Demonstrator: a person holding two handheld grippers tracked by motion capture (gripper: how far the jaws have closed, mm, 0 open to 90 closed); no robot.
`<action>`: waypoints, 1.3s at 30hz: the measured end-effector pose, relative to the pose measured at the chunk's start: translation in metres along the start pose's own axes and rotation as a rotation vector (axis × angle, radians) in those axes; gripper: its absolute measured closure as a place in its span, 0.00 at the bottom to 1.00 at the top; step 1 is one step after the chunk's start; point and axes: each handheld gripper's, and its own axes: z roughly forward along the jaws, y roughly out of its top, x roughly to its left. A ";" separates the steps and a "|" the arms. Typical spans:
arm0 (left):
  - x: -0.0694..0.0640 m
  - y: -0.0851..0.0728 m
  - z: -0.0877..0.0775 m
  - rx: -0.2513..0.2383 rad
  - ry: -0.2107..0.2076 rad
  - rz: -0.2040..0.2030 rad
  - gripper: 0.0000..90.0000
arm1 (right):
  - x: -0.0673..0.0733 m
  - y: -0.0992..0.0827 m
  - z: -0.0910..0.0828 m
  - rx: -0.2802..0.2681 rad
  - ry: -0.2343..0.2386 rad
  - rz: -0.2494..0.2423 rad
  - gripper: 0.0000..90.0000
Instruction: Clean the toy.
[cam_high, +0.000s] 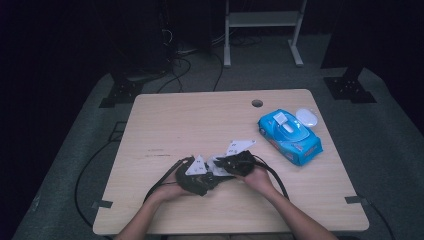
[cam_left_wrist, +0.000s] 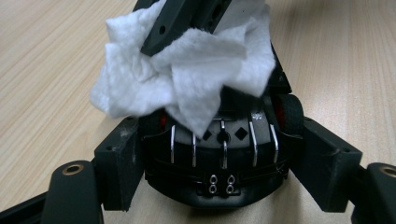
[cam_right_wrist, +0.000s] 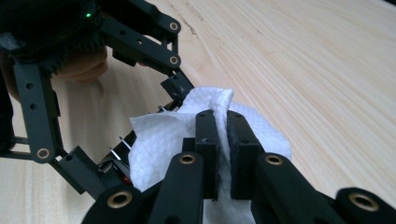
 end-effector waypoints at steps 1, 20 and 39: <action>0.000 0.000 0.000 0.001 0.001 0.002 0.27 | 0.002 0.001 0.001 -0.005 0.007 -0.002 0.94; 0.003 -0.001 0.002 0.010 -0.009 -0.020 0.27 | -0.001 -0.014 -0.009 -0.005 0.059 0.031 0.93; 0.003 -0.002 -0.001 -0.011 0.001 -0.020 0.27 | -0.008 -0.041 -0.039 0.021 0.002 0.056 0.93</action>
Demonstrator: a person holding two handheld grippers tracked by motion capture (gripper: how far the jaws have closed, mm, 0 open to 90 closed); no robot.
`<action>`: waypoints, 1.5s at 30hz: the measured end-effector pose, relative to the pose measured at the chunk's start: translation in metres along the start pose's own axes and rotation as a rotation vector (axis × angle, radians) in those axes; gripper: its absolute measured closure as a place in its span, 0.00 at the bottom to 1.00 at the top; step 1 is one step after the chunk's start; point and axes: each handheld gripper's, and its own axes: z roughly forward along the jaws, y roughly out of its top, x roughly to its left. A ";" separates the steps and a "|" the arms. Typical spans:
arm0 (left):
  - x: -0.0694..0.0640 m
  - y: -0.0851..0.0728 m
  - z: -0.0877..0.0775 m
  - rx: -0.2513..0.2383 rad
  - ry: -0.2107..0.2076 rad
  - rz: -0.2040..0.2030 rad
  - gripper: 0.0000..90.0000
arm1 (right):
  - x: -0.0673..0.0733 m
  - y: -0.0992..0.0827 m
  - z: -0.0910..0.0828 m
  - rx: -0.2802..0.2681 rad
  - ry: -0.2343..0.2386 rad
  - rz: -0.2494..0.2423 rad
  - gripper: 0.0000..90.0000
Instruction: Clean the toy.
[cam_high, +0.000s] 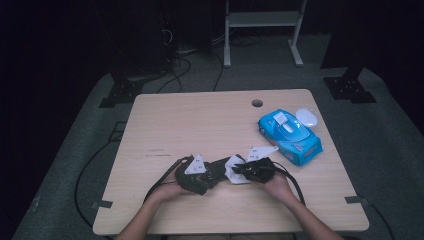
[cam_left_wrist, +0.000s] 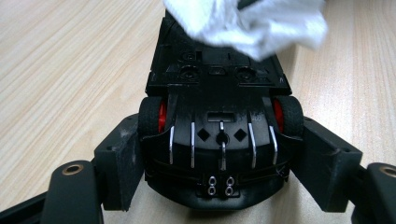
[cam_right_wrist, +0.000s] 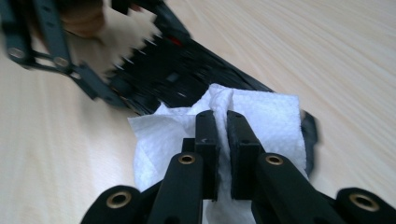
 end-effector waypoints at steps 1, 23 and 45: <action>0.000 0.000 0.000 0.000 0.000 -0.003 0.27 | 0.003 0.002 0.002 -0.004 0.011 0.001 0.93; 0.005 -0.002 -0.003 -0.016 -0.030 -0.072 0.25 | -0.009 -0.001 -0.002 0.008 -0.018 0.049 0.93; -0.002 0.000 -0.001 -0.007 -0.031 0.021 0.27 | 0.000 0.027 0.022 0.012 0.061 0.039 0.93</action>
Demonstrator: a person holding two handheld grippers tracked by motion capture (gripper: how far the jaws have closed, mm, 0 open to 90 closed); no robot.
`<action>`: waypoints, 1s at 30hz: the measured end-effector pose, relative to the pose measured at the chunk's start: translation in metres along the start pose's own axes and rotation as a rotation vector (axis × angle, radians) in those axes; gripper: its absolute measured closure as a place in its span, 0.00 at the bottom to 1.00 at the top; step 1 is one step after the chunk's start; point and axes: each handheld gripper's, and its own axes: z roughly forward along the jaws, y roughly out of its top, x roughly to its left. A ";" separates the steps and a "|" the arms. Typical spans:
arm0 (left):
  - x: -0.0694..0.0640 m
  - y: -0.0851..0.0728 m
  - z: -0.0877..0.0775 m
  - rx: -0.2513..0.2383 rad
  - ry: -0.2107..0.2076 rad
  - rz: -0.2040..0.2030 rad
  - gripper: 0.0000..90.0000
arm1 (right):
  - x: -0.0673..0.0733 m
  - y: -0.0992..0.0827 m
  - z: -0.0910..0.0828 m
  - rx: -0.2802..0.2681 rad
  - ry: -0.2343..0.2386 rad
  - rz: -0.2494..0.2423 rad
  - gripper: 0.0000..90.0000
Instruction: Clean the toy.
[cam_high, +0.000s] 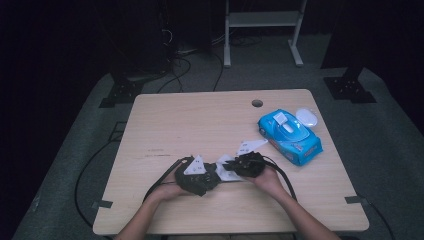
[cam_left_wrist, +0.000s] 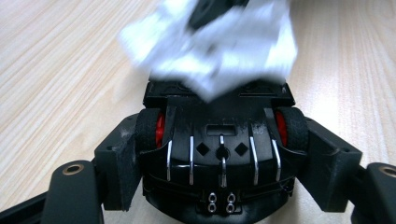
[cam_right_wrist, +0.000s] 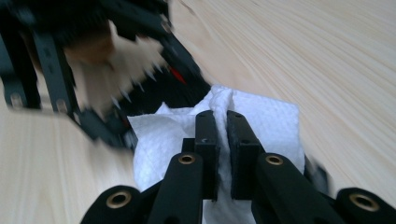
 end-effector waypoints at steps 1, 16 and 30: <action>0.000 0.000 0.000 -0.002 0.001 0.002 0.27 | 0.002 0.004 0.005 -0.002 0.001 -0.013 0.93; 0.003 -0.001 -0.001 -0.011 -0.005 -0.020 0.27 | -0.024 -0.028 -0.030 0.044 -0.086 0.067 0.93; 0.004 -0.001 0.000 -0.011 -0.016 -0.039 0.27 | -0.003 -0.019 -0.019 0.043 0.024 0.010 0.93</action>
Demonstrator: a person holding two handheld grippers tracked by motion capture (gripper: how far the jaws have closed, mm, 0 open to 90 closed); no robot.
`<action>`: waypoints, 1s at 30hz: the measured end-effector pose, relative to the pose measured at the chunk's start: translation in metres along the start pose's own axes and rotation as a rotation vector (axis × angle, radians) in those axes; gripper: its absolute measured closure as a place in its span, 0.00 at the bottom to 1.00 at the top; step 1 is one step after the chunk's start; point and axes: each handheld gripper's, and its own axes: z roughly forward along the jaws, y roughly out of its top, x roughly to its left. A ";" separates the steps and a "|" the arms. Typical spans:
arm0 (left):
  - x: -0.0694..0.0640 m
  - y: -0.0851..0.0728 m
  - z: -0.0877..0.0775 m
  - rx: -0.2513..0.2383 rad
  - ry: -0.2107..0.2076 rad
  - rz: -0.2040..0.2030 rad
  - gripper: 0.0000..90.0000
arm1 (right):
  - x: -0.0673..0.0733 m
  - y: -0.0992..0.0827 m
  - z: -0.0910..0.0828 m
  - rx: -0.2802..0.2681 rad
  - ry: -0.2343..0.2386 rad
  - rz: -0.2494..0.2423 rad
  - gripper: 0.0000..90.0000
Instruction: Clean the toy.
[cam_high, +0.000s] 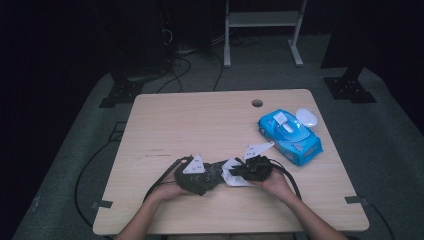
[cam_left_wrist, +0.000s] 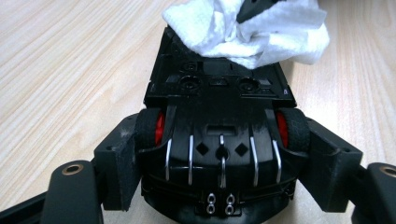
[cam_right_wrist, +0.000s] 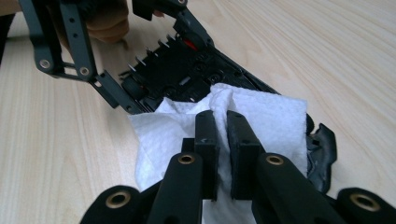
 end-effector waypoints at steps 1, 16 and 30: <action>0.001 0.000 0.000 0.003 -0.005 -0.008 0.27 | 0.000 -0.001 0.000 -0.002 -0.002 -0.002 0.93; 0.016 -0.006 -0.007 0.012 -0.143 -0.237 0.19 | 0.003 -0.005 0.000 -0.011 0.020 -0.037 0.93; 0.024 -0.010 -0.005 0.015 -0.206 -0.323 0.19 | 0.006 -0.007 0.000 -0.022 -0.001 -0.058 0.93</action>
